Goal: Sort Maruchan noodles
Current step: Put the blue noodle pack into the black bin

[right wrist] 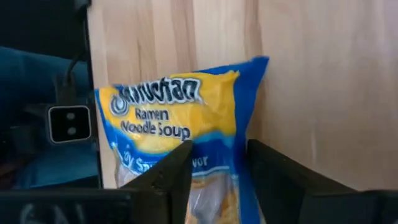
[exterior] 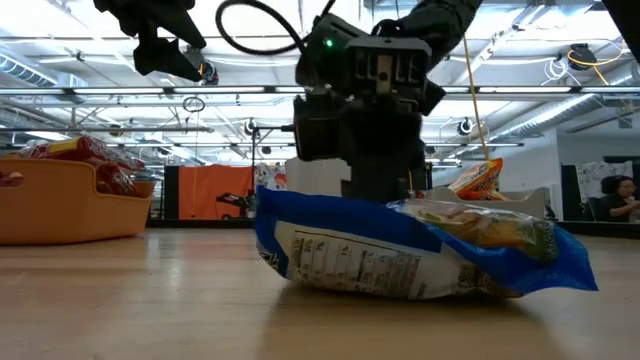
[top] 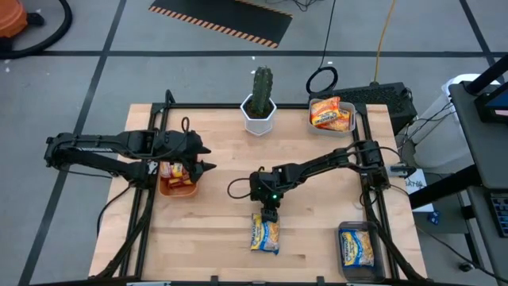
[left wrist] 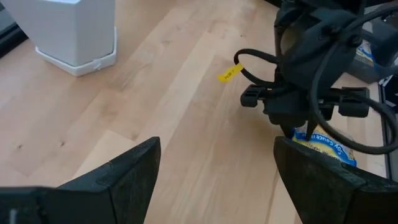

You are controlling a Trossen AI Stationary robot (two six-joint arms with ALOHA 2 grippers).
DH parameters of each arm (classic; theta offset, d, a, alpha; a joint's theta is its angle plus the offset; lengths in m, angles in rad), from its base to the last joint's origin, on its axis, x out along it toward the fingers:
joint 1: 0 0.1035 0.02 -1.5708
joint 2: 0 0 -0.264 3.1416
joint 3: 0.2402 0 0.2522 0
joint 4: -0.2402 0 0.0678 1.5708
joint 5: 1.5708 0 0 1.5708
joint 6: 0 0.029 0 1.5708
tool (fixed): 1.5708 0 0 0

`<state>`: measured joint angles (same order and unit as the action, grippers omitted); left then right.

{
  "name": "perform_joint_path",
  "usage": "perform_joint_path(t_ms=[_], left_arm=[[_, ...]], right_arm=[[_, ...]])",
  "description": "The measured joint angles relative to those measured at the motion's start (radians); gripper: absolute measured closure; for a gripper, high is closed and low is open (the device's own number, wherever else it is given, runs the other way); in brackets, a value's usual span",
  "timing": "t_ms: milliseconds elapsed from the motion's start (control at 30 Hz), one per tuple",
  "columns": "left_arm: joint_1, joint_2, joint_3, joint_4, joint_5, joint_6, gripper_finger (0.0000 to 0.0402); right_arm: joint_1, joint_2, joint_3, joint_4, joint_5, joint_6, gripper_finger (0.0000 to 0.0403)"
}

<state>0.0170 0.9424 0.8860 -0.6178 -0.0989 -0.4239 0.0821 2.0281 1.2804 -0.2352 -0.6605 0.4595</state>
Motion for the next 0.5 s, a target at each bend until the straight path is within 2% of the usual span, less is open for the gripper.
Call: perform_joint_path(t_ms=[167, 400, 500], left_arm=[[0.000, 0.000, 0.000, 0.000, -0.001, 0.003, 0.0085], [0.000, 0.000, 0.000, 0.000, -0.003, 0.003, 0.0085], [0.000, 0.000, 0.000, 0.000, -0.003, 0.003, 0.0085]], right_arm=[[0.008, -0.002, -0.031, 0.024, -0.019, 0.005, 0.0305], [0.015, -0.002, -0.079, 0.179, -0.028, 0.100, 0.0393], [0.014, -0.005, -0.083, 0.206, -0.023, 0.136, 0.0398]])
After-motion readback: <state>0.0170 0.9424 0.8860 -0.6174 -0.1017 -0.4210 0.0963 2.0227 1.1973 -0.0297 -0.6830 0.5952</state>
